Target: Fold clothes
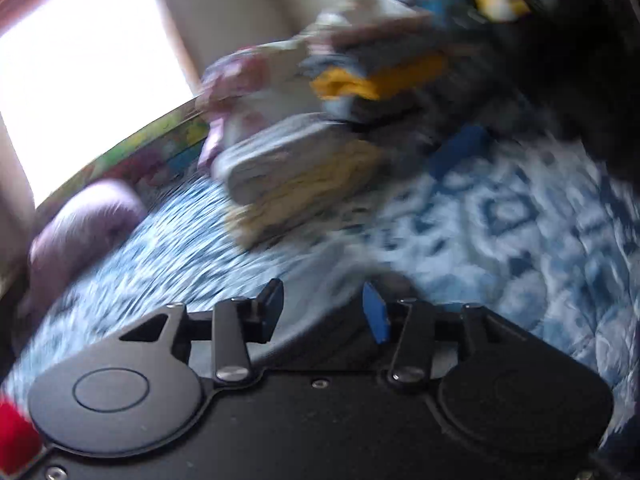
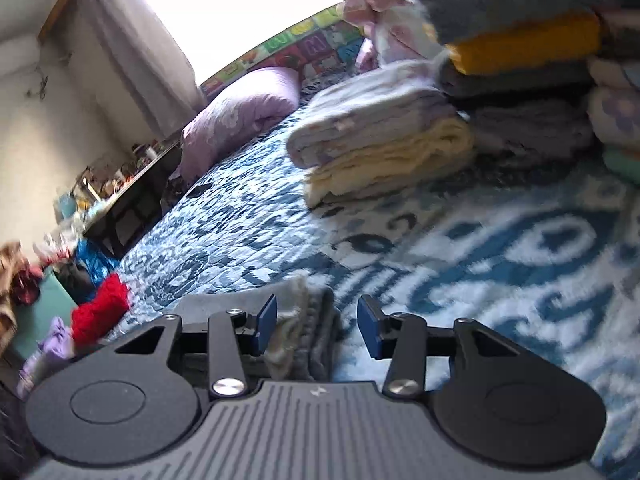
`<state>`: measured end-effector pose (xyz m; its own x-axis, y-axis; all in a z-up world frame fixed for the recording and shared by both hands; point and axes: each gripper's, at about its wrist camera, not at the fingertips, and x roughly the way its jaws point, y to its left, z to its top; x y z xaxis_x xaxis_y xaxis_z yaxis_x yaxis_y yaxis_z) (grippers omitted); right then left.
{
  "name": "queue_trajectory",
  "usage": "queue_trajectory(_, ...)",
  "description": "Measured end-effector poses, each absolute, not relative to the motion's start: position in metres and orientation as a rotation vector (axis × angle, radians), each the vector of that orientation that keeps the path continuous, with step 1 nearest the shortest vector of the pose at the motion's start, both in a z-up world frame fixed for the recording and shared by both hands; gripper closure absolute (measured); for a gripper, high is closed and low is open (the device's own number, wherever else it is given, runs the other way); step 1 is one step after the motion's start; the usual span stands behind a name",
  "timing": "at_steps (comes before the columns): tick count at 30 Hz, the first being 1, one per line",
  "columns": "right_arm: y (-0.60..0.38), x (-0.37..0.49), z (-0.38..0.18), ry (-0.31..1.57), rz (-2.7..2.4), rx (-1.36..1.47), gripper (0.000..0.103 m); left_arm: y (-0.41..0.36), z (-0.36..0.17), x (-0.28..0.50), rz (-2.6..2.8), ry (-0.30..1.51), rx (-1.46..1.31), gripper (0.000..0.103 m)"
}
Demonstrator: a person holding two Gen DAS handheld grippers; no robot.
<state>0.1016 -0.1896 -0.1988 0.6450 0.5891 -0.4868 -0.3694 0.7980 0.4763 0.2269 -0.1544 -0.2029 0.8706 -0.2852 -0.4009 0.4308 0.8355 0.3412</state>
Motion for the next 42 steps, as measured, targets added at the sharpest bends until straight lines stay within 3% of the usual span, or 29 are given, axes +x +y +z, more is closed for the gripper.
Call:
queue_trajectory(6, -0.107, 0.097, -0.185, 0.573, 0.622, 0.11, 0.062, -0.069, -0.191, 0.273, -0.173, 0.416, 0.201, 0.068)
queue_trajectory(10, -0.068, 0.095, -0.189, 0.506, 0.617, 0.017, 0.062, -0.06, -0.197, 0.295, -0.198, 0.428, 0.087, 0.068)
queue_trajectory(14, -0.052, 0.113, -0.224, 0.613, 0.59, -0.063, 0.068, -0.073, -0.242, 0.318, -0.303, 0.593, 0.054, 0.065)
queue_trajectory(16, -0.056, 0.124, -0.256, 0.71, 0.578, -0.069, 0.071, -0.088, -0.266, 0.312, -0.287, 0.563, 0.141, 0.064)
queue_trajectory(23, -0.056, 0.118, -0.254, 0.693, 0.571, -0.142, 0.074, -0.086, -0.242, 0.294, -0.272, 0.541, 0.128, 0.064)
queue_trajectory(26, -0.056, 0.115, -0.253, 0.685, 0.568, -0.174, 0.069, -0.073, -0.231, 0.287, -0.221, 0.5, 0.091, 0.063)
queue_trajectory(29, -0.055, 0.113, -0.251, 0.682, 0.563, -0.201, 0.065, -0.084, -0.26, 0.301, -0.224, 0.598, 0.185, 0.062)
queue_trajectory(33, -0.052, 0.116, -0.24, 0.729, 0.541, -0.2, 0.067, -0.085, -0.236, 0.317, -0.205, 0.733, 0.141, 0.061)
queue_trajectory(34, -0.052, 0.117, -0.237, 0.741, 0.535, -0.2, 0.067, -0.082, -0.228, 0.316, -0.203, 0.749, 0.118, 0.059)
queue_trajectory(37, -0.056, 0.111, -0.226, 0.771, 0.497, -0.147, 0.059, -0.076, -0.21, 0.307, -0.201, 0.766, 0.062, 0.034)
queue_trajectory(39, -0.06, 0.103, -0.219, 0.778, 0.473, -0.116, 0.046, -0.072, -0.203, 0.298, -0.209, 0.765, 0.03, 0.032)
queue_trajectory(42, -0.064, 0.095, -0.212, 0.796, 0.459, -0.077, 0.045, -0.067, -0.198, 0.29, -0.197, 0.768, -0.004, 0.032)
